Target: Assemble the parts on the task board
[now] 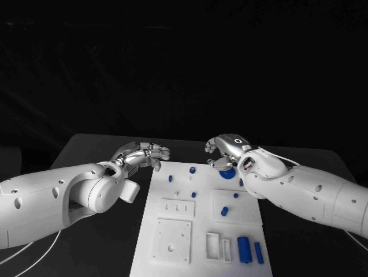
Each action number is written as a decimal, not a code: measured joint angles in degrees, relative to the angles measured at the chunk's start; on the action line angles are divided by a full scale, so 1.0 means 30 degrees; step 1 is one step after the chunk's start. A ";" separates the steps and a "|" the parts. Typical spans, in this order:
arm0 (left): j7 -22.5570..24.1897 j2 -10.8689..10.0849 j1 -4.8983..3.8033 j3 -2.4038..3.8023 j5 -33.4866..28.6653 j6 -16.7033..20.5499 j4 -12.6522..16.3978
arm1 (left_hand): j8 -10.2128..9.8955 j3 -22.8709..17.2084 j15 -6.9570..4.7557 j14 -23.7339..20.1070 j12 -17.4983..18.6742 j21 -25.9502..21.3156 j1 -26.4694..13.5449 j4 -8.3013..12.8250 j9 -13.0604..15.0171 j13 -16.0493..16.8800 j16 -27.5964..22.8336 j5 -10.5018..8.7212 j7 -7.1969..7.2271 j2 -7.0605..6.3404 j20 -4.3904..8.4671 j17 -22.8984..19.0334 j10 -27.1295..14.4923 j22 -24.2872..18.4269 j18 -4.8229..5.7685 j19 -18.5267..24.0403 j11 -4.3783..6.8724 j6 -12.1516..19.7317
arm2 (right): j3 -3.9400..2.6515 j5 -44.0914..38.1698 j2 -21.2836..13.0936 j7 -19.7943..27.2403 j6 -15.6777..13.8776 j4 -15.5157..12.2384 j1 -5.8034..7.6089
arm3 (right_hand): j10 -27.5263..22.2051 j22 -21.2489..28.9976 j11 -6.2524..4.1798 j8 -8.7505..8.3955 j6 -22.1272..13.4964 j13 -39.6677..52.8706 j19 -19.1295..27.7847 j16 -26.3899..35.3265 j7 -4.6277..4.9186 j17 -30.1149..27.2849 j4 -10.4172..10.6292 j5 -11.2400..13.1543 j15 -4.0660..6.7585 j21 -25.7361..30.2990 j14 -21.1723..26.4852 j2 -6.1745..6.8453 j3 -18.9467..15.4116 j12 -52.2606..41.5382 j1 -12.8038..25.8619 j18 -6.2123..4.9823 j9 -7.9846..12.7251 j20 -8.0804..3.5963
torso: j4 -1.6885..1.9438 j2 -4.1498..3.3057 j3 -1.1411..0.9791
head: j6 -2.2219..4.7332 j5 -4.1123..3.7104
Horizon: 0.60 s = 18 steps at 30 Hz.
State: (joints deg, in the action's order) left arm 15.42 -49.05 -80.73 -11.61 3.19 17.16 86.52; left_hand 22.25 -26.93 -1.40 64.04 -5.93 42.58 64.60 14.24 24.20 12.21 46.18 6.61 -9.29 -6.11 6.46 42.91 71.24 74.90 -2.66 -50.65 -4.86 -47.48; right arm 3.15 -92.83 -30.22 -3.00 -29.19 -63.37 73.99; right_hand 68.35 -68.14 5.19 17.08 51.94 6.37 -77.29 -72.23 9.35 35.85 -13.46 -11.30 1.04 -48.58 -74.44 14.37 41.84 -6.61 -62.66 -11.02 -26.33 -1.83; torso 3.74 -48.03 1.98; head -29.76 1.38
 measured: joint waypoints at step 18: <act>0.0130 0.0160 0.0030 -0.0050 0.0008 -0.0045 -0.0756 | -0.0097 -0.0044 0.0001 0.0001 0.0072 0.0151 0.0001 0.0044 0.0055 0.0029 0.0000 0.0000 0.0000 0.0001 0.0061 -0.0004 0.0142 0.0013 -0.0001 0.0069 0.0019 0.0000 | -0.0104 0.3380 -0.1036 0.1613 0.1854 0.1745 0.0198 | 0.0515 -0.0573 -0.0490 0.0105 -0.0167 0.2437 0.0010 -0.0328 -0.0226 -0.0181 -0.0830 -0.0333 0.0555 -0.0309 -0.0192 -0.0711 -0.1545 -0.1358 0.0432 0.0609 -0.0306 -0.0622 | -0.0553 0.0397 -0.0496 | 0.0152 0.0200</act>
State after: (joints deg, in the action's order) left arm 15.81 -48.57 -80.64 -11.76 3.22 17.03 84.25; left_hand 21.96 -27.06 -1.39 64.05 -5.71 43.04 64.60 14.38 24.36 12.29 46.18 6.60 -9.29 -6.11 6.64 42.89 71.67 74.94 -2.67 -50.45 -4.80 -47.48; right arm 2.84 -82.69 -33.33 1.84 -23.62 -58.13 74.59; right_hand 69.89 -69.86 3.72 17.40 51.44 13.68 -77.26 -73.22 8.67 35.31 -15.95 -12.30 2.70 -49.51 -75.02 12.24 37.21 -10.68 -61.36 -9.20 -27.24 -3.70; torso 2.08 -46.84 0.49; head -29.31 1.98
